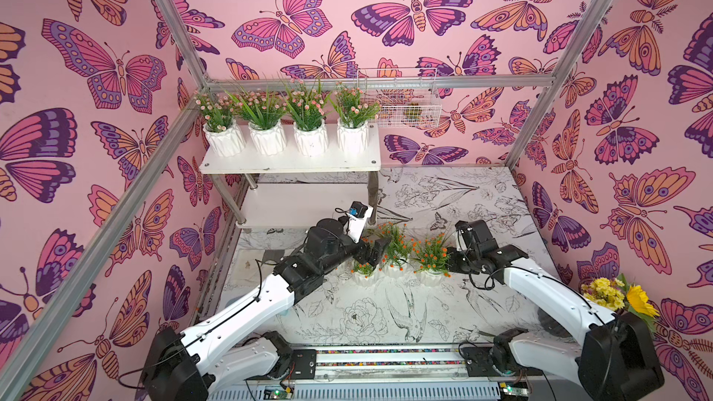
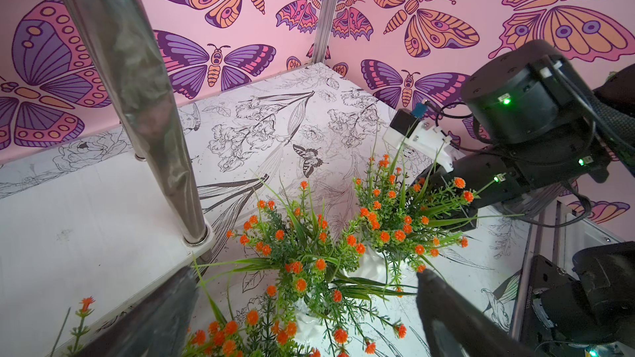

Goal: Place the baby's breath potted plants on the rack by color
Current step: Pick up the baby's breath potted plant from the center of the board.

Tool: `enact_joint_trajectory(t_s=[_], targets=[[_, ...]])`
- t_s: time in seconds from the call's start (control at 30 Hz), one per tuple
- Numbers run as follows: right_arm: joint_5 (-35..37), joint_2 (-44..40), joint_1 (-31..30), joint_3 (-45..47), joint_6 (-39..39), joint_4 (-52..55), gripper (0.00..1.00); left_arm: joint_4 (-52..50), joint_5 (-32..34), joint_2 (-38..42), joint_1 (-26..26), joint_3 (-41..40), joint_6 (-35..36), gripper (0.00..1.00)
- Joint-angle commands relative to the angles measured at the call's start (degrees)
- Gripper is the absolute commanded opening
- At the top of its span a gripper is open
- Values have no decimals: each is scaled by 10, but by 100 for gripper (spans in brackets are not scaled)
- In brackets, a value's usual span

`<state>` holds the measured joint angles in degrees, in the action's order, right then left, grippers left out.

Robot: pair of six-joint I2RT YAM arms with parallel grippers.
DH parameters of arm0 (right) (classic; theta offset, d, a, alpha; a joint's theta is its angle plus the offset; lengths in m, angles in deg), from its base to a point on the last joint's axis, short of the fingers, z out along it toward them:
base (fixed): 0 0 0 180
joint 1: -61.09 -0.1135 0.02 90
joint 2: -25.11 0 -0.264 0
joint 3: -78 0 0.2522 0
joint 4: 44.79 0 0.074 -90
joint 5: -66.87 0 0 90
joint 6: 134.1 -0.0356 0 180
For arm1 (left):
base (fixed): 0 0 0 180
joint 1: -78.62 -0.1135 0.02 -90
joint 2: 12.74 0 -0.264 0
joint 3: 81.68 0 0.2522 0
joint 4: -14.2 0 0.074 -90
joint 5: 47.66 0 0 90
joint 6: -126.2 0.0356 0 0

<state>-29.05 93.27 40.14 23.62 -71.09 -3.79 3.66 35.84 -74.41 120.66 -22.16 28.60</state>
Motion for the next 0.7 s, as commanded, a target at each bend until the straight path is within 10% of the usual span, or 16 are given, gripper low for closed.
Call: enact_joint_trajectory(t_s=[0.0,0.67], targets=[[25,11,-8,-17,3,19,21,8,-9,-1,3,-2,1,100],[44,40,-13,-17,6,21,18,4,-9,0,3,-1,1,100]])
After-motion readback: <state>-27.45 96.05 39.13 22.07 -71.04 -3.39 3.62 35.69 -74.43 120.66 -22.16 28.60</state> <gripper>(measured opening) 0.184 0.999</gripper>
